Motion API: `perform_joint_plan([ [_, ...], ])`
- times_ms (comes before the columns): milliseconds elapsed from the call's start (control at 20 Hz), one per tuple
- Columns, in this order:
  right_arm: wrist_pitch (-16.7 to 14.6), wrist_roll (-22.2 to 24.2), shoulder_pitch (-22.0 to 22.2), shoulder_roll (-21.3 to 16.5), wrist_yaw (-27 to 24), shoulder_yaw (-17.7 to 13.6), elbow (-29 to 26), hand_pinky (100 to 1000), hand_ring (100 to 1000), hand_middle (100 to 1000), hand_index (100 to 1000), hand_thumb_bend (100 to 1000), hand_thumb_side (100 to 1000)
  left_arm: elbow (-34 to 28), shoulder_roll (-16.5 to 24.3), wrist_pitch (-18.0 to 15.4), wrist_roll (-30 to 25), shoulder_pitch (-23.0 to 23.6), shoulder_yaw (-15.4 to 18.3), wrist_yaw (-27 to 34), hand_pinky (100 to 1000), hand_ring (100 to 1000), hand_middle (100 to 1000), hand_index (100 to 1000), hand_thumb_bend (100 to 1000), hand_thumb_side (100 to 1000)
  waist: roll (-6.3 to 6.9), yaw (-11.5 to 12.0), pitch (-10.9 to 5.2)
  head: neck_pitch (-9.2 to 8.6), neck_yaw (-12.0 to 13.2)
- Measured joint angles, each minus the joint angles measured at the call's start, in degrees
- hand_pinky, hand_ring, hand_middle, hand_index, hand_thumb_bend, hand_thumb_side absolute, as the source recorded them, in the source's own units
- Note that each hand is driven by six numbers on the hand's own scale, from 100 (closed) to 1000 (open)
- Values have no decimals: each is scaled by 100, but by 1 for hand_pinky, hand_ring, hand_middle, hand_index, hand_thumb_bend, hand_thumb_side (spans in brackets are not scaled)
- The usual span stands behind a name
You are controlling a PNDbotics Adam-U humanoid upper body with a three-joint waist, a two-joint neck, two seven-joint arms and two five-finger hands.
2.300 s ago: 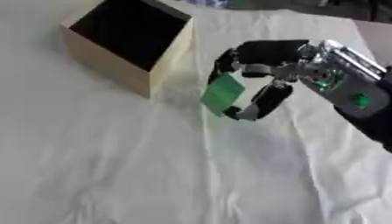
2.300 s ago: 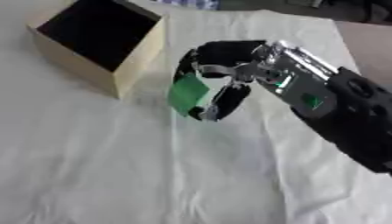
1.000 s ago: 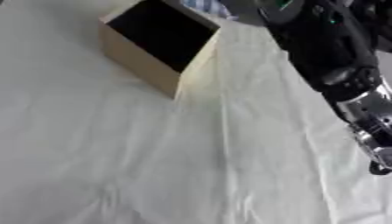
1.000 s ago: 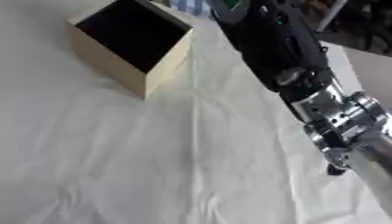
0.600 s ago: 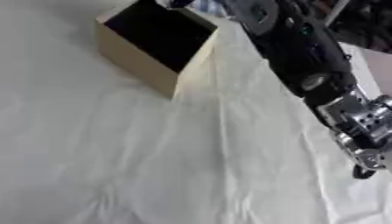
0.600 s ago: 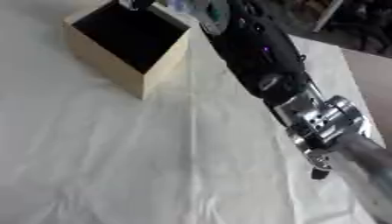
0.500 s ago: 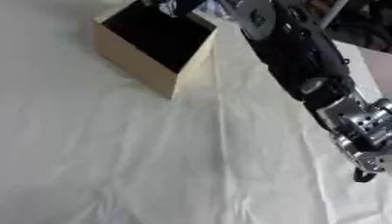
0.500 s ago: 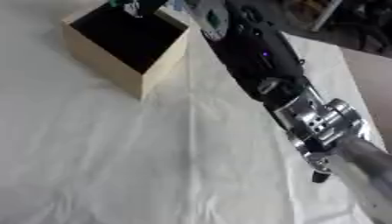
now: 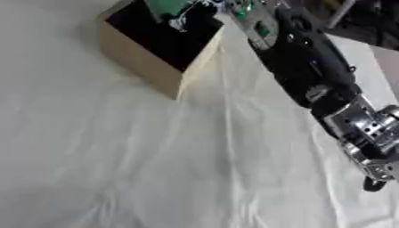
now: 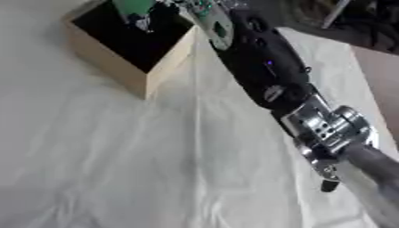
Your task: Pick up objects on the table and place them in the box.
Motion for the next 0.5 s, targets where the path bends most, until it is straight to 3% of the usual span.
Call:
perform_joint_plan([
  [50, -50, 83, 0, 0, 74, 0, 4, 813, 888, 841, 883, 329, 353, 0, -1, 3, 1, 0, 0, 0, 585, 719, 763, 806, 212, 600, 0, -9, 1, 0, 3],
  [250, -185, 280, 0, 1, 427, -5, 9, 829, 903, 859, 908, 418, 390, 0, -3, 11, 4, 1, 0, -1, 584, 718, 763, 805, 210, 600, 0, -75, 20, 0, 32],
  [350, -197, 289, 0, 1, 564, -22, 6, 822, 886, 831, 895, 384, 374, 0, -3, 17, 8, 3, 0, -1, 585, 718, 763, 805, 210, 600, 0, -87, 21, 0, 59],
  [500, -152, 187, -3, 1, 570, -102, -34, 811, 865, 801, 881, 246, 342, 0, -3, 23, 9, 6, 0, -1, 584, 717, 763, 805, 210, 600, 0, -110, 20, 1, 80],
])
